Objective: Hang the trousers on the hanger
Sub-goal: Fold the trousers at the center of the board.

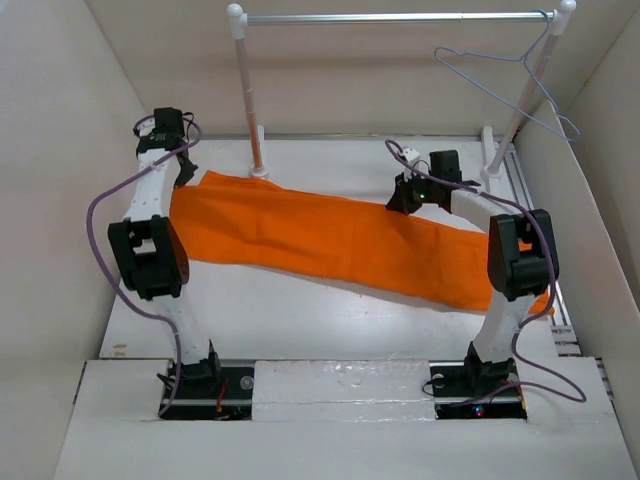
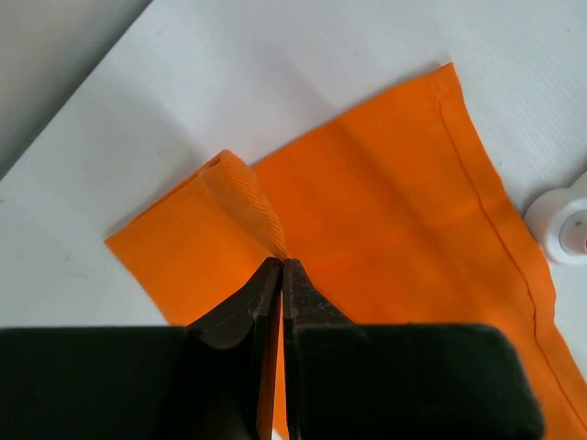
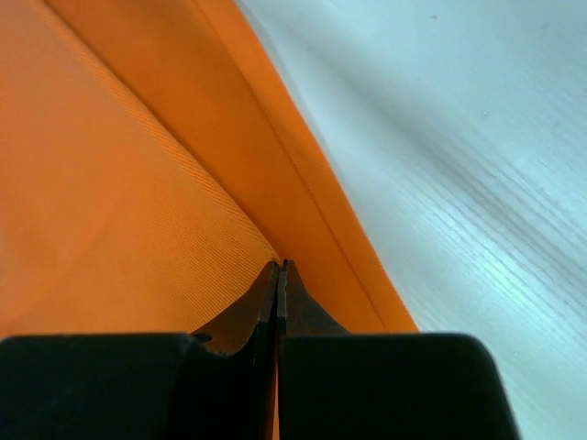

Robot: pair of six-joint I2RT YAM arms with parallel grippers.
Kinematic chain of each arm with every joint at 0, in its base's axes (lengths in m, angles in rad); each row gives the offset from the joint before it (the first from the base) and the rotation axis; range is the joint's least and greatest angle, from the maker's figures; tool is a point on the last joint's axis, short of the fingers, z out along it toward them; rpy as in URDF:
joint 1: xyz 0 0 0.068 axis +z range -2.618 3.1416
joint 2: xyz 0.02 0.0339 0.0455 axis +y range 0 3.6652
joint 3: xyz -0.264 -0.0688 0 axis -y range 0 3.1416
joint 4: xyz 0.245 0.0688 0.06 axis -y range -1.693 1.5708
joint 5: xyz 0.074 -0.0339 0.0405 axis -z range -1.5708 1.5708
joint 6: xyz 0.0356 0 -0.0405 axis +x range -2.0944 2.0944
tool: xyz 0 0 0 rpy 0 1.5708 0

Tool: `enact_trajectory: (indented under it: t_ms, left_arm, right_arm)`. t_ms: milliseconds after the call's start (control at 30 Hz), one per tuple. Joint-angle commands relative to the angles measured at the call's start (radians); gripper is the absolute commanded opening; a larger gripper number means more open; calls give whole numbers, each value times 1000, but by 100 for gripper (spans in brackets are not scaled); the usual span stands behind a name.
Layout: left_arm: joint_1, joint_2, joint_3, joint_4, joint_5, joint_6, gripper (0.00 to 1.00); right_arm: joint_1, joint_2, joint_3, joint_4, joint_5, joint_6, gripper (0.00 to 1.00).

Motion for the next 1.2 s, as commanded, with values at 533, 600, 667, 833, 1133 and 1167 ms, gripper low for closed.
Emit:
enact_trajectory:
  t_ms: [533,600,667,833,1133,1167]
  left_arm:
    - [-22,446,498,8,-166,80,40]
    - [-22,391,457,31,-134,73,62]
    - [-22,328,397,53,-106,61,69]
    - [-48,-50,-165,317,83,21,64]
    - [-22,16,-463,515,500,-127,49]
    - [-5,47,-472,519,545,-142,47]
  right_arm:
    - [-25,104,117,36,242,57,18]
    - [-16,73,117,30,243,60,35]
    - [-6,27,122,3,248,69,54]
    - [34,-108,73,-47,277,67,62]
    - [142,-356,-198,-11,360,110,24]
    - [152,-378,-221,-11,366,115,24]
